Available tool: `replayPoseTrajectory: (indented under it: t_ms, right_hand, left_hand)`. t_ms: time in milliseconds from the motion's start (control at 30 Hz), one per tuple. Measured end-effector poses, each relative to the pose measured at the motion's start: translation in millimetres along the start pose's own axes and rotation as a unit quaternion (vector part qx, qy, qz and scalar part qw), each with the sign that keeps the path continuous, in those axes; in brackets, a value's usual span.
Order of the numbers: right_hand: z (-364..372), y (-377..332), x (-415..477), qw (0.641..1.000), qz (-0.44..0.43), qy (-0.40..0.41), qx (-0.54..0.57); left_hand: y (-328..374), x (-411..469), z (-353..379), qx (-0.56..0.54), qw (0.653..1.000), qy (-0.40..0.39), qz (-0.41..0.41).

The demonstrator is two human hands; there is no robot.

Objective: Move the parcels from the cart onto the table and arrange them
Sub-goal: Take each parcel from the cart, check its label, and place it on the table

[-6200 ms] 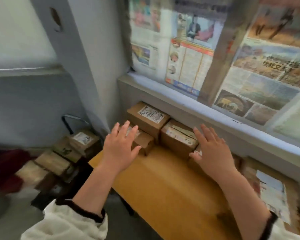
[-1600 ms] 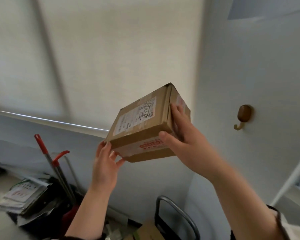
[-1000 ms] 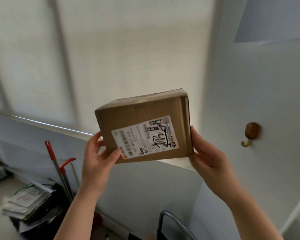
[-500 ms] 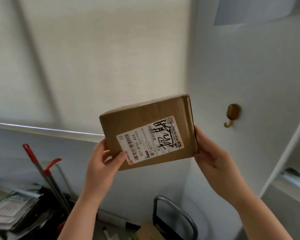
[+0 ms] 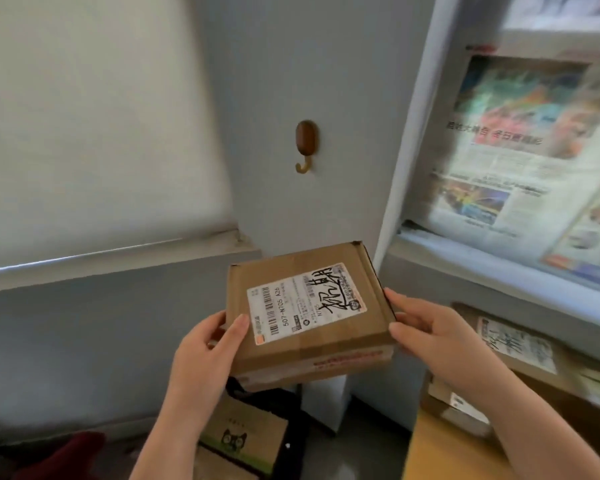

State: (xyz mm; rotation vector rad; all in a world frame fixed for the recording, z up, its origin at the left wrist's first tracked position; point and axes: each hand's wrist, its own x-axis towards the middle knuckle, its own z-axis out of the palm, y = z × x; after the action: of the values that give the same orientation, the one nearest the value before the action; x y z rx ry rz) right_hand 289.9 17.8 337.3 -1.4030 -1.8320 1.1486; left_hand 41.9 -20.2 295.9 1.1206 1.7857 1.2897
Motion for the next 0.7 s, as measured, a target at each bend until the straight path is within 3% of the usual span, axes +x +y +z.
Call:
replayPoseTrajectory:
  t_ms: [200, 367, 700]
  right_hand:
    - [-54.6, 59.2, -61.9, 0.994, 0.059, 0.081, 0.053]
    - [-134.3, 131.3, -156.6, 0.971, 0.118, 0.189, 0.085]
    - [-257.5, 287.8, -343.6, 0.907, 0.287, 0.282, 0.125]
  left_hand:
    - [21.6, -32.8, 78.7, 0.018, 0.998, -0.050, 0.019]
    - [26.4, -89.4, 201.3, 0.037, 0.986, -0.151, 0.055]
    - [12.2, -265.0, 423.9, 0.014, 0.945, -0.322, -0.055]
